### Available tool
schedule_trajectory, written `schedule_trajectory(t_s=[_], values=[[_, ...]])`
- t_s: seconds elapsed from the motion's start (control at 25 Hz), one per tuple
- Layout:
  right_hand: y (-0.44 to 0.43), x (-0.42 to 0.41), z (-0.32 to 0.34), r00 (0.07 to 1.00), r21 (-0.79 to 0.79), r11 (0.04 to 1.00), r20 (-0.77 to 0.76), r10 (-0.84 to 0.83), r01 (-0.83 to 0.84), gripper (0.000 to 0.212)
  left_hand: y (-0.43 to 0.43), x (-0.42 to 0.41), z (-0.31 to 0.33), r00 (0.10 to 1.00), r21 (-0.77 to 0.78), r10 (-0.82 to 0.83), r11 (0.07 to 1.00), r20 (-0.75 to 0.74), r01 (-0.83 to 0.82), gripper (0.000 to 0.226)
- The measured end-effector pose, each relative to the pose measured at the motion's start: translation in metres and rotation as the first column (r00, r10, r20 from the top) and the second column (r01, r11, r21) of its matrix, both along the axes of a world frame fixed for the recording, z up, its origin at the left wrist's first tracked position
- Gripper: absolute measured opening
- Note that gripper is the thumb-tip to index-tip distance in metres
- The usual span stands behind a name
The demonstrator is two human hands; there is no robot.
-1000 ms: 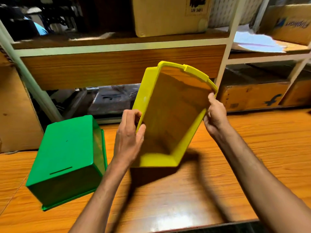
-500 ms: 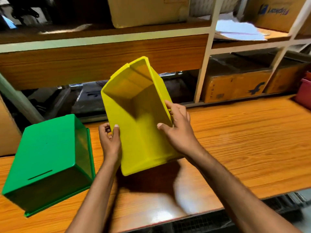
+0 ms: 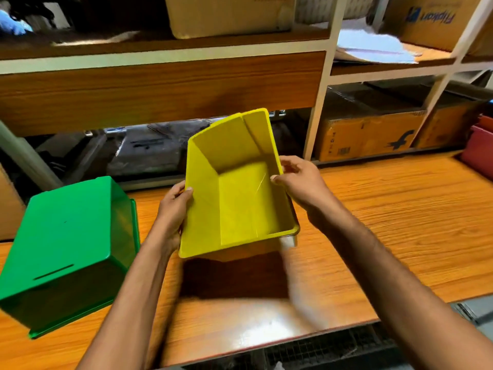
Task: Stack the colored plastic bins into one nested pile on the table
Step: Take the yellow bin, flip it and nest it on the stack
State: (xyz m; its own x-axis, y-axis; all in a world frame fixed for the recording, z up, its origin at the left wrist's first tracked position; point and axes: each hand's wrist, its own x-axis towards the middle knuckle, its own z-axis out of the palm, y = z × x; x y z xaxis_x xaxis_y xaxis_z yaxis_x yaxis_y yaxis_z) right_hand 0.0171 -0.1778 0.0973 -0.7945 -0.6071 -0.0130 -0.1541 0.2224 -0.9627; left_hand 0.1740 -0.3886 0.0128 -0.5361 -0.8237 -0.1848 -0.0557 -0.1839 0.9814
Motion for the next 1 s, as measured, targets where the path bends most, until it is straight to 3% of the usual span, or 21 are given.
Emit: schedule_trajectory(t_s=[0.16, 0.24, 0.36, 0.48, 0.76, 1.0], values=[[0.008, -0.044, -0.011, 0.890, 0.031, 0.996, 0.447, -0.094, 0.090, 0.023, -0.006, -0.007, 0.039, 0.977, 0.000, -0.142, 0.990, 0.159, 0.144, 0.021], [0.010, -0.053, -0.018, 0.829, 0.019, 0.994, 0.550, -0.102, 0.110, 0.007, -0.003, -0.012, 0.046, 0.967, -0.007, -0.158, 0.987, 0.199, 0.163, 0.017], [0.020, -0.056, -0.031, 0.816, 0.044, 0.996, 0.572, -0.085, 0.073, 0.008, 0.007, -0.011, 0.048, 0.960, -0.024, -0.154, 0.986, 0.232, 0.164, 0.012], [0.034, -0.052, -0.038, 0.834, 0.038, 0.999, 0.552, -0.010, -0.013, 0.026, 0.017, -0.001, 0.043, 0.956, 0.005, -0.210, 0.977, 0.203, 0.213, 0.022], [0.101, -0.027, -0.049, 0.892, -0.100, 0.995, 0.447, 0.061, -0.018, 0.046, 0.066, 0.029, 0.015, 0.952, 0.071, -0.304, 0.950, -0.030, 0.305, 0.042], [0.165, 0.006, -0.056, 0.928, -0.058, 0.998, 0.373, 0.011, 0.012, 0.056, 0.103, 0.030, -0.003, 0.918, 0.026, -0.386, 0.921, -0.090, 0.390, 0.047]])
